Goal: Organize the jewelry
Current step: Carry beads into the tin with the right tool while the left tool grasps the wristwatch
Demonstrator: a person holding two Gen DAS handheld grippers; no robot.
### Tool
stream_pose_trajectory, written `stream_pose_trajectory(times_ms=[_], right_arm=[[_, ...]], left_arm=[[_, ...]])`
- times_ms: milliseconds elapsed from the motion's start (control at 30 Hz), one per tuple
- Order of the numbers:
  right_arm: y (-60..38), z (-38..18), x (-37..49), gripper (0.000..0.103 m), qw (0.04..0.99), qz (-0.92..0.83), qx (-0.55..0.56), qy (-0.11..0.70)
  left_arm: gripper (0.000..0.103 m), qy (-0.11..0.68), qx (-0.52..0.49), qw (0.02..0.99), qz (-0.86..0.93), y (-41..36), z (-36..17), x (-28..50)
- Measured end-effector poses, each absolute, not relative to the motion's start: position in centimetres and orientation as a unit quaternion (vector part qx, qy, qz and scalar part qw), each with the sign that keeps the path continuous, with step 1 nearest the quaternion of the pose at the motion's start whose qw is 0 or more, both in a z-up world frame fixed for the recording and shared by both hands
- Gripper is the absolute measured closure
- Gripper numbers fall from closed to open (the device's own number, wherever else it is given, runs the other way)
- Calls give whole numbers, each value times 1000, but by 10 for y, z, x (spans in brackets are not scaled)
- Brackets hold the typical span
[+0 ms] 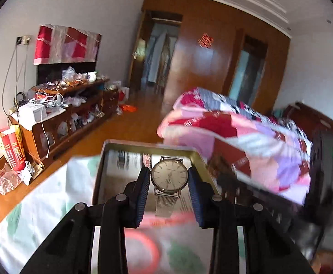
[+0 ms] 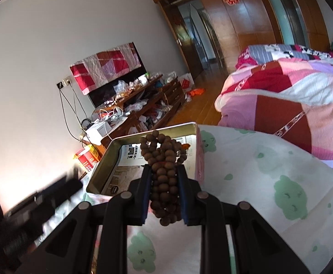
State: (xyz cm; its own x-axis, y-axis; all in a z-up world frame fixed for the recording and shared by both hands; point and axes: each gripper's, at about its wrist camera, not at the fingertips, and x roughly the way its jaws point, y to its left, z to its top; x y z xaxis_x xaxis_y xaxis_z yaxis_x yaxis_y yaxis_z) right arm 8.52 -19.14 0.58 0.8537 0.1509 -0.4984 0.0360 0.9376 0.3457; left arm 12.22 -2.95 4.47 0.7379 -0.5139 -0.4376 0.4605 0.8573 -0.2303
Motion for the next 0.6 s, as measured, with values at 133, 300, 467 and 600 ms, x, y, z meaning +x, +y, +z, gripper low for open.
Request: stream_pose_trajectory(times_ms=[133, 300, 467, 600], right_arm=[[-186, -2, 113, 78, 942, 27, 158, 294], [-181, -23, 130, 78, 935, 33, 156, 318], [-178, -31, 129, 64, 934, 46, 146, 324], [-177, -19, 114, 38, 948, 26, 134, 287]], left_arm=[[68, 256, -47, 937, -234, -39, 25, 147], [68, 315, -58, 922, -218, -34, 0, 160], [53, 339, -95, 914, -203, -23, -6, 163], [38, 335, -95, 917, -192, -23, -2, 161]])
